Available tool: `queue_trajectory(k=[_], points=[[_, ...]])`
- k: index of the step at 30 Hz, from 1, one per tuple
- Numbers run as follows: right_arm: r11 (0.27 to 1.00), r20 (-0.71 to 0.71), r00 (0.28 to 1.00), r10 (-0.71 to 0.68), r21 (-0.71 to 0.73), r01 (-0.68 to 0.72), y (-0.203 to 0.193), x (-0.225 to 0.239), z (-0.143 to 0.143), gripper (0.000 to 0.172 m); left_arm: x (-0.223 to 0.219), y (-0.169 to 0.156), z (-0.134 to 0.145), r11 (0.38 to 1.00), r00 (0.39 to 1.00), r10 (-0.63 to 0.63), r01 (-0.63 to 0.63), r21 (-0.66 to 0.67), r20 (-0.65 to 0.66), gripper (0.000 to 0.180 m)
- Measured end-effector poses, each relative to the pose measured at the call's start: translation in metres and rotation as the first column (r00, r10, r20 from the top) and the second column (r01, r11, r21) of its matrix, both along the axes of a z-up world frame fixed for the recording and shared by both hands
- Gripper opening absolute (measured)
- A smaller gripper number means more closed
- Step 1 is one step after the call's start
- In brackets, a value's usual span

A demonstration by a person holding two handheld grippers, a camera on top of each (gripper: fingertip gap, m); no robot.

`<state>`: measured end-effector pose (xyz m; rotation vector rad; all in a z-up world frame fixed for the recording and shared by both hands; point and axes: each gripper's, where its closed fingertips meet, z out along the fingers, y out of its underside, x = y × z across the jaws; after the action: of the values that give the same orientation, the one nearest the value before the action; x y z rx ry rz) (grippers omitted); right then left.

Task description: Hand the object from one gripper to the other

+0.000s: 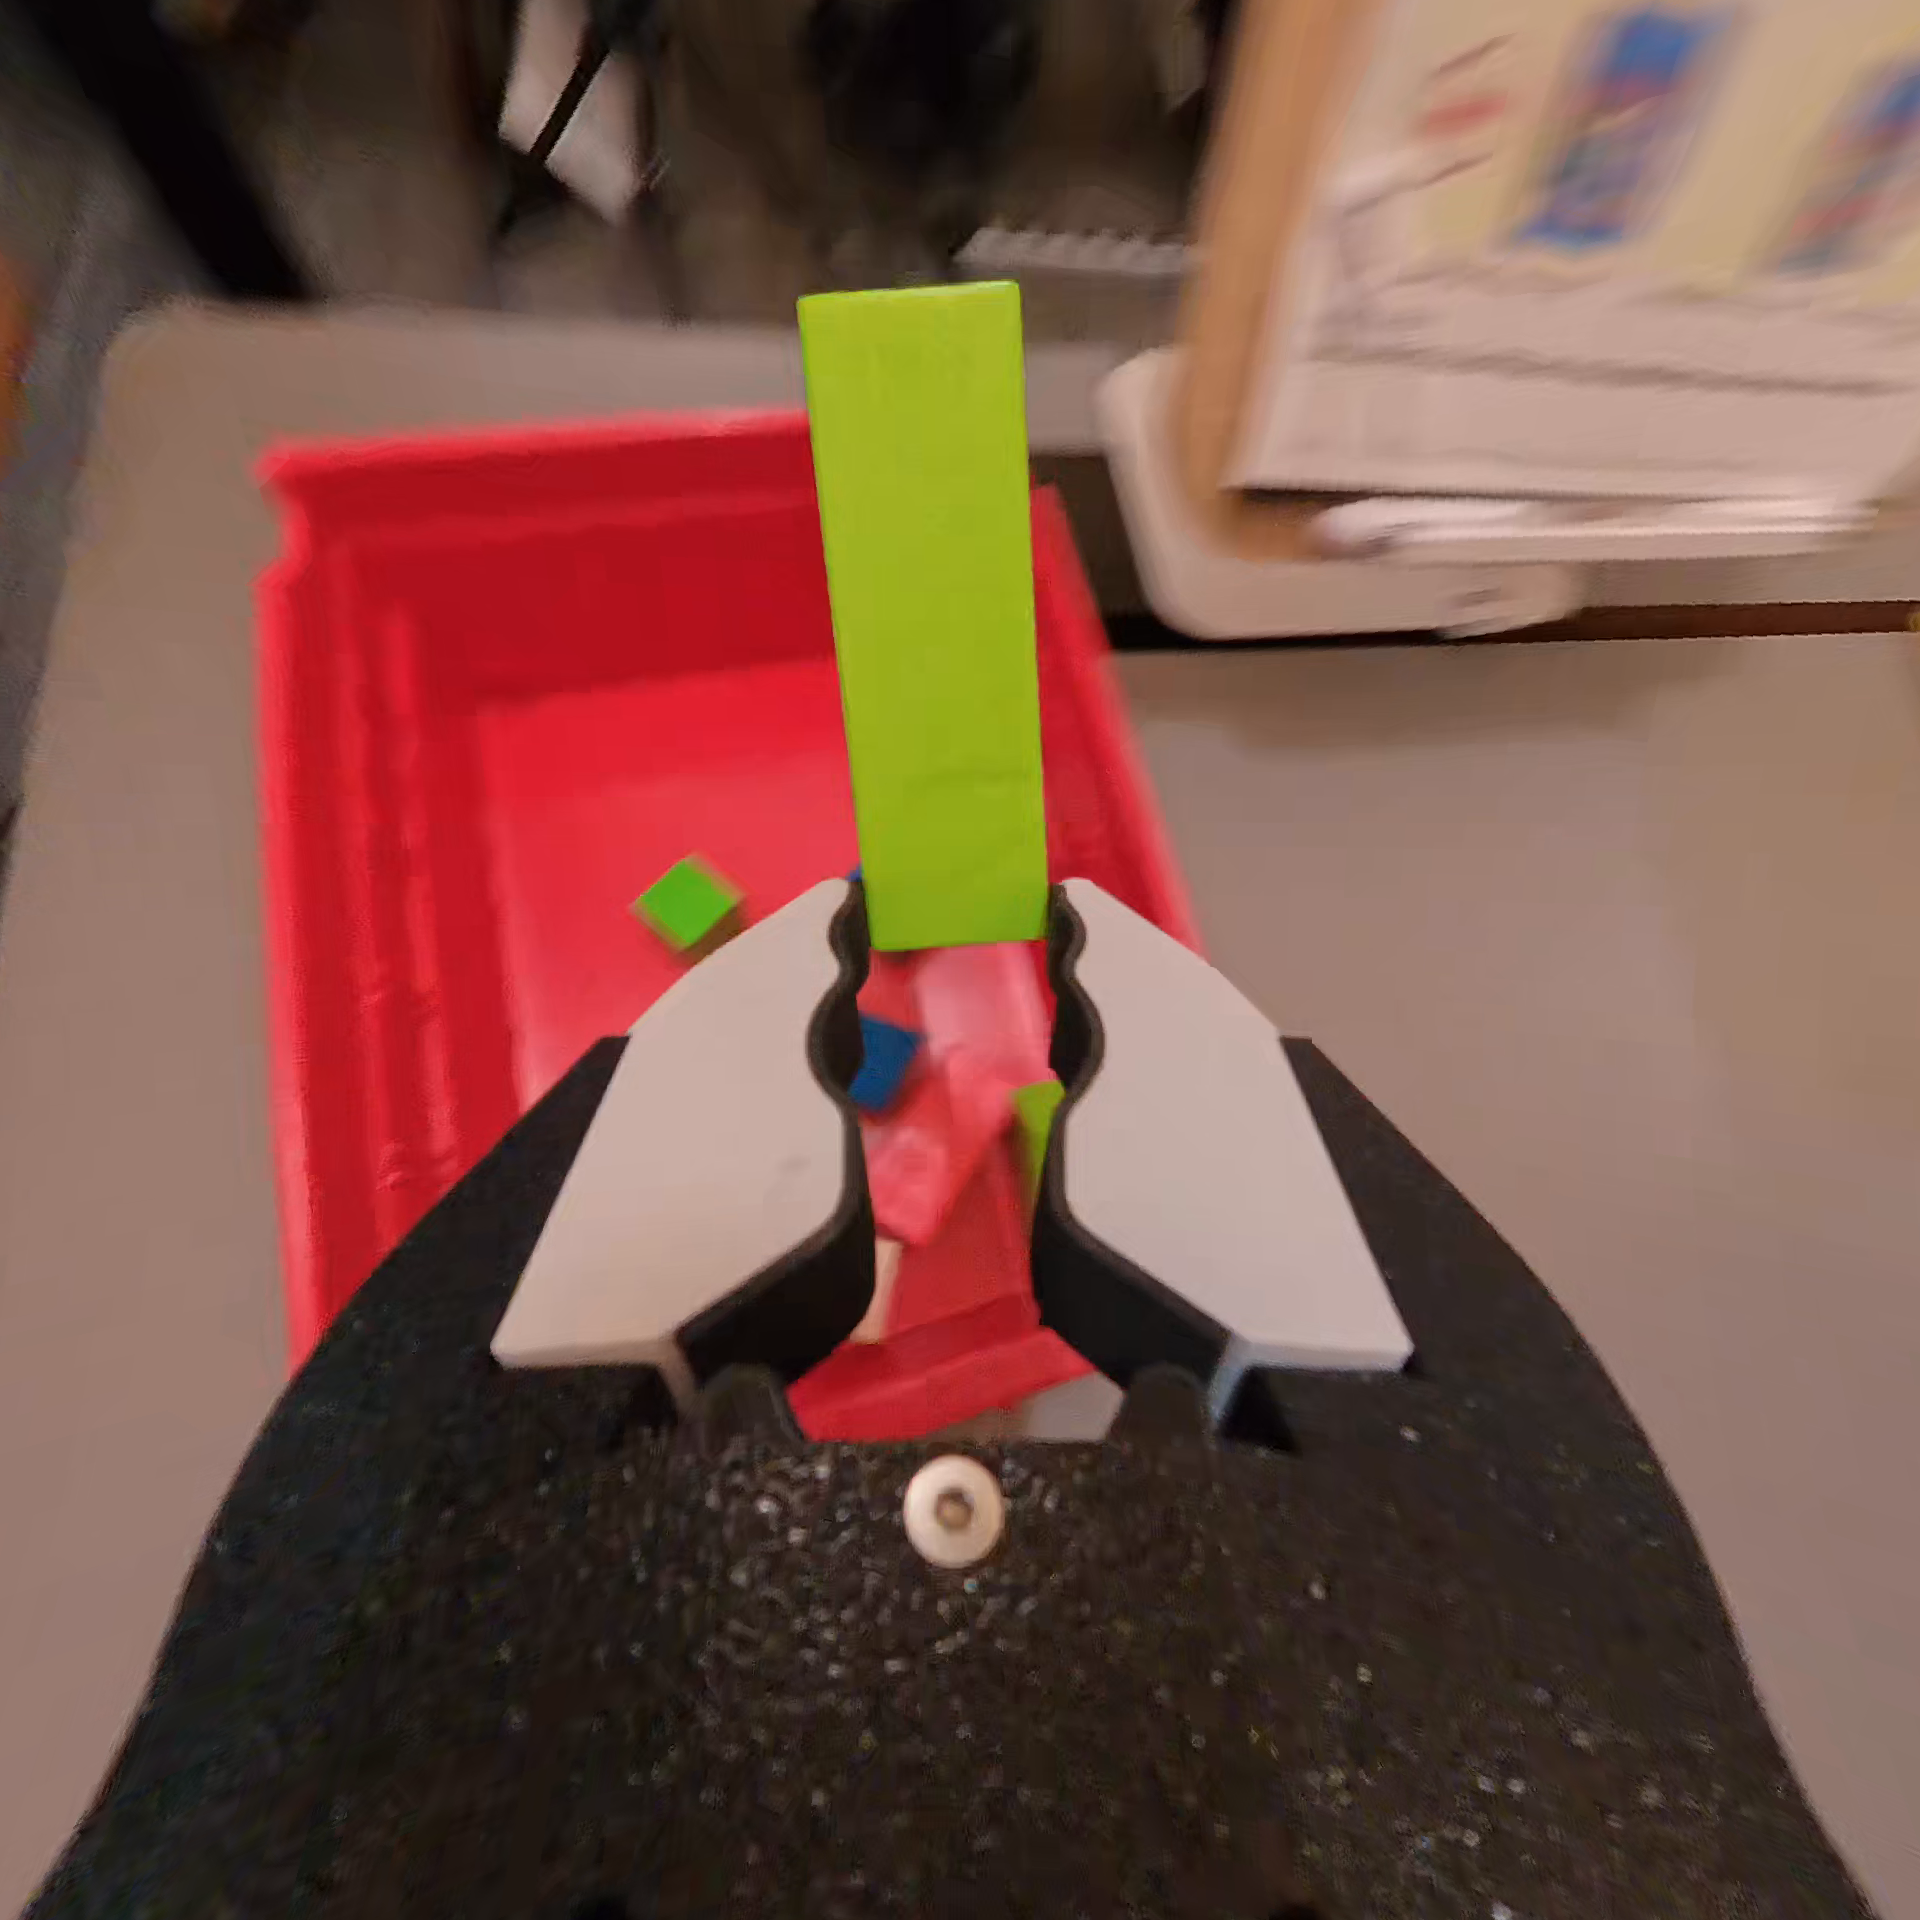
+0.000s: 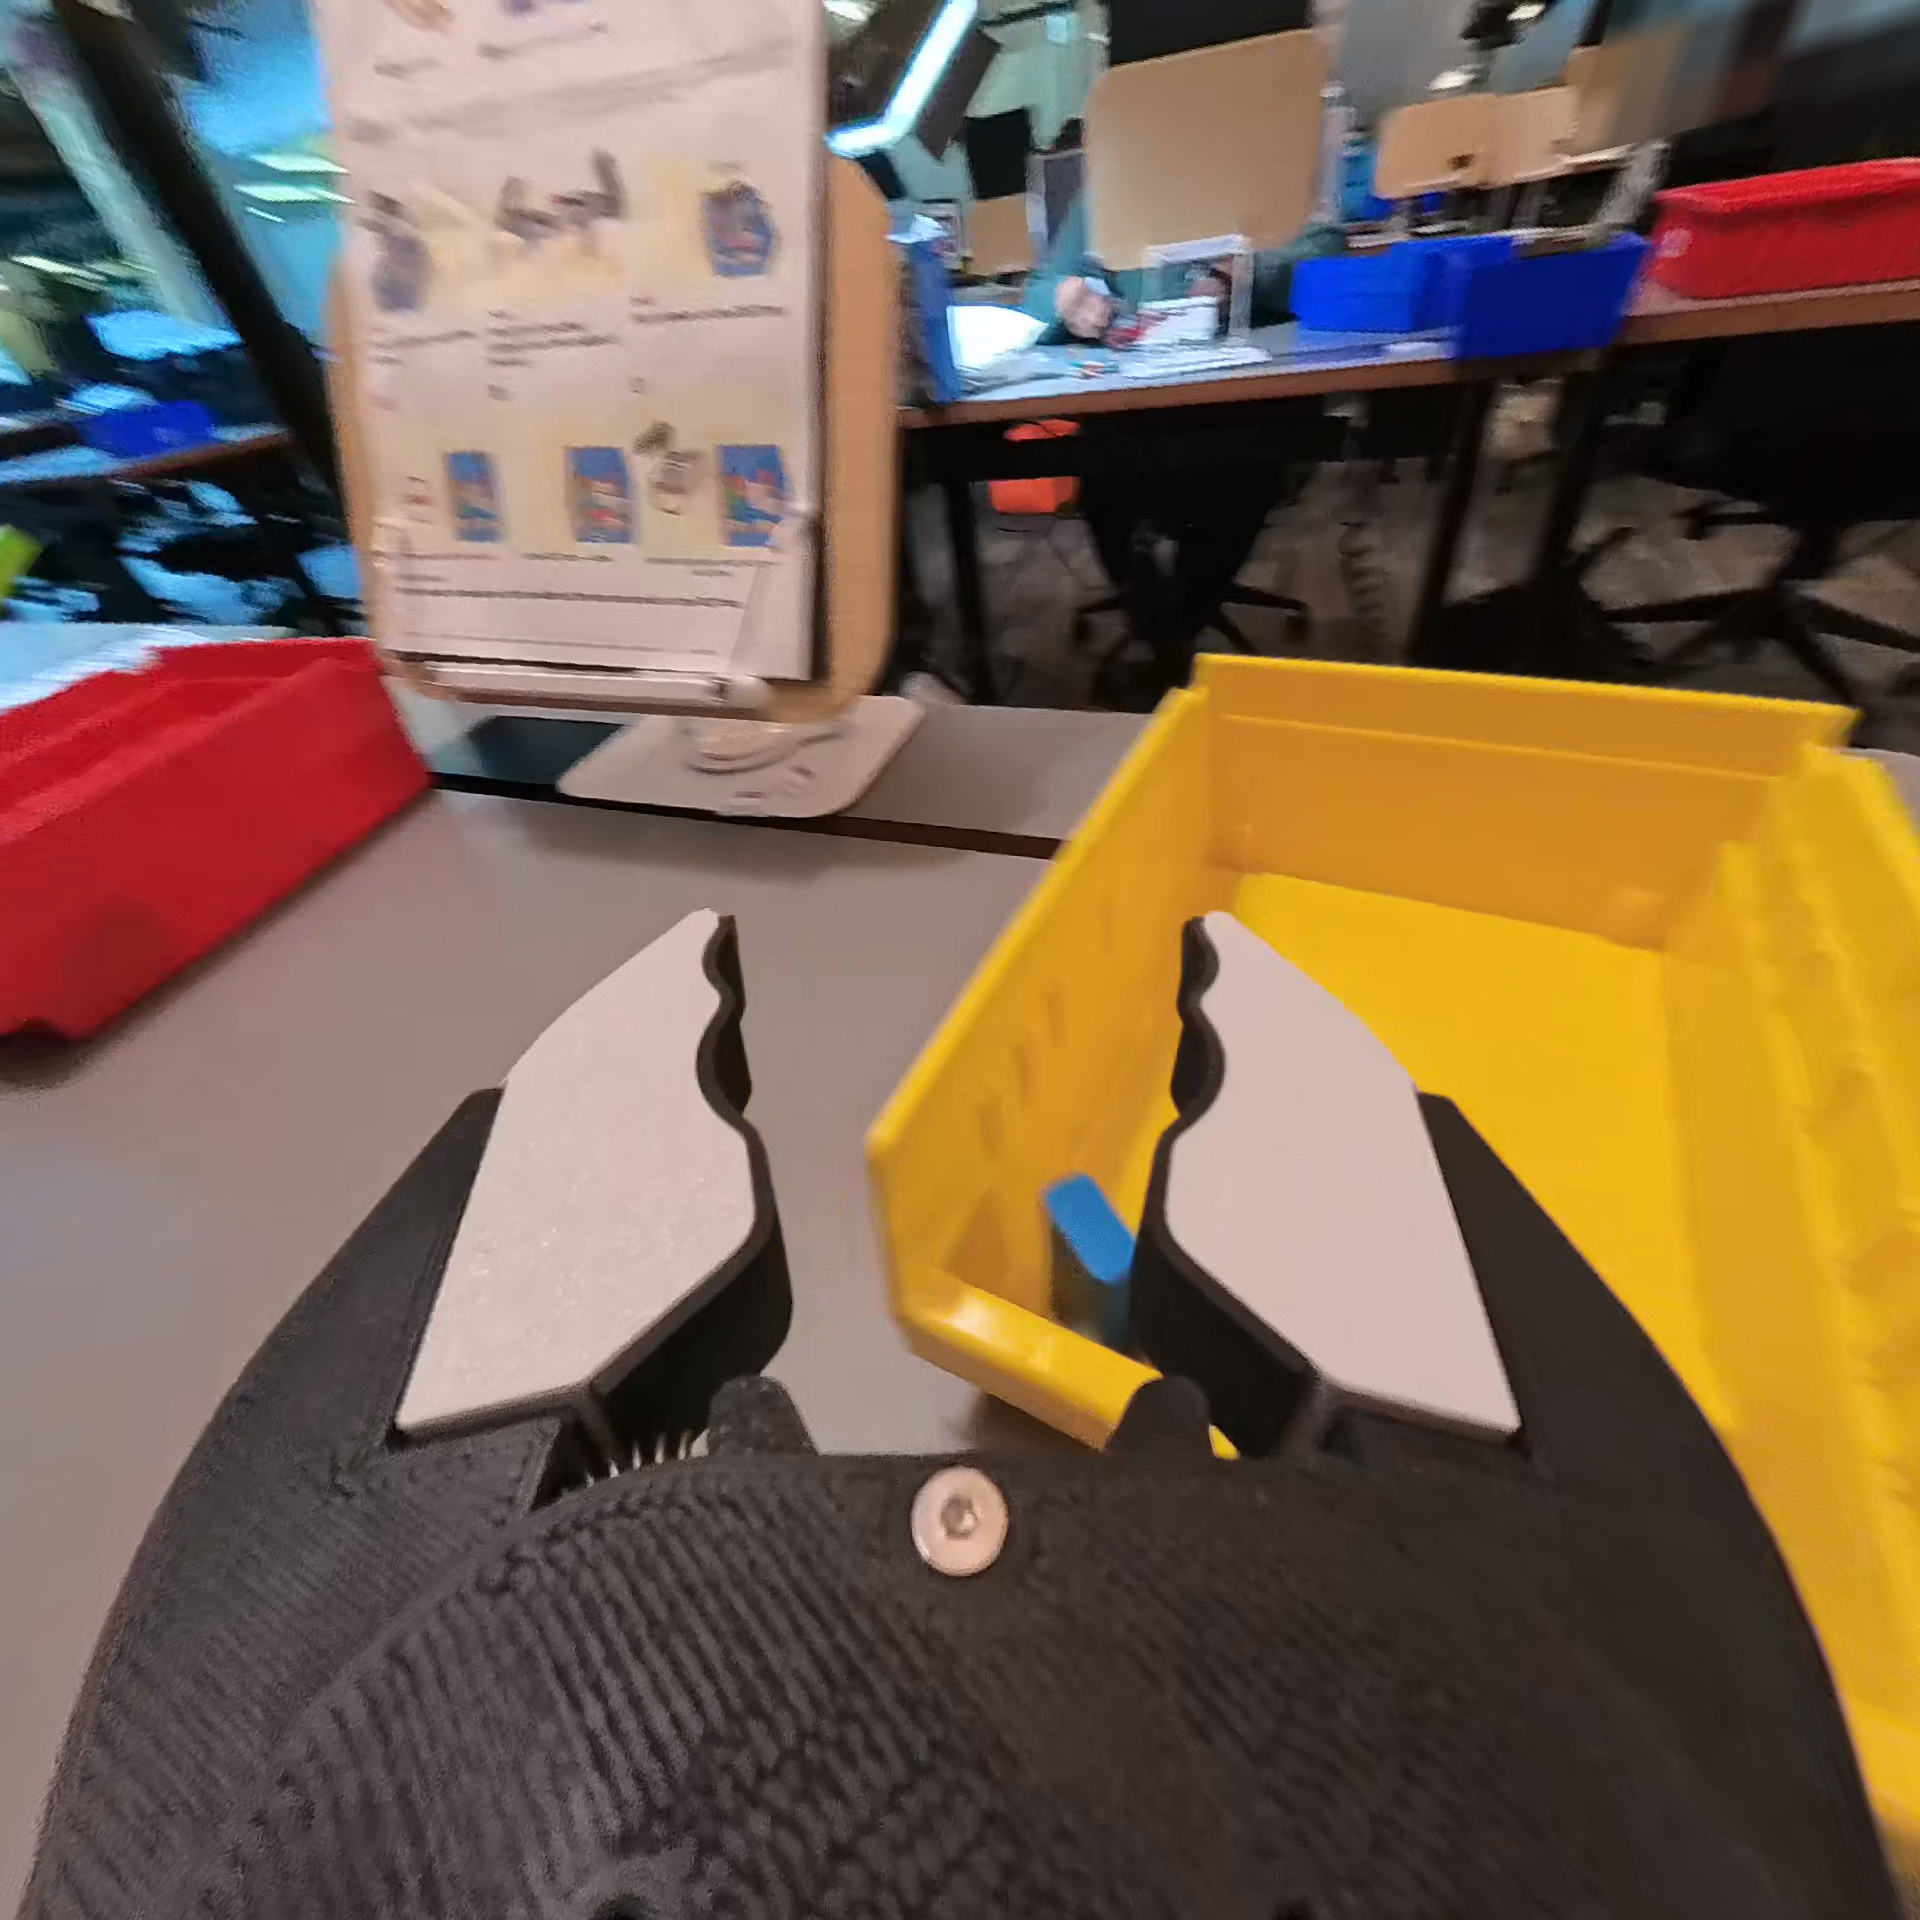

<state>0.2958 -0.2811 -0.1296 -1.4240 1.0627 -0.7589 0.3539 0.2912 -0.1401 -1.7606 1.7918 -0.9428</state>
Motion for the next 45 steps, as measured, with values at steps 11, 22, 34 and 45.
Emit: queue_trajectory(k=[11, 22, 34, 45], points=[[0.585, 0.216, 0.679, 0.702, 0.369, -0.722, 0.181, -0.087, 0.065, 0.096, -0.159, -0.244, 0.076, 0.604, 0.543, -0.691, 0.797, -0.031, 0.477, 0.032], [0.333, 0.34, 0.416, 0.843, 0.276, -0.902, 0.229, -0.152, 0.089, 0.068, -0.23, -0.345, 0.048, 0.341, 0.306, -0.806, 0.94, -0.027, 0.507, 0.032], [0.343, 0.322, 0.421, 0.848, 0.272, -0.899, 0.226, -0.146, 0.081, 0.033, -0.216, -0.343, 0.039, 0.393, 0.384, -0.741, 0.913, -0.108, 0.551, 0.035], [0.993, -0.12, 0.989, -0.09, 0.066, 0.099, -0.042, -0.017, 0.019, 0.033, -0.199, -0.298, 0.018, 0.528, 0.502, -0.733, 0.845, -0.08, 0.459, 0.043]])
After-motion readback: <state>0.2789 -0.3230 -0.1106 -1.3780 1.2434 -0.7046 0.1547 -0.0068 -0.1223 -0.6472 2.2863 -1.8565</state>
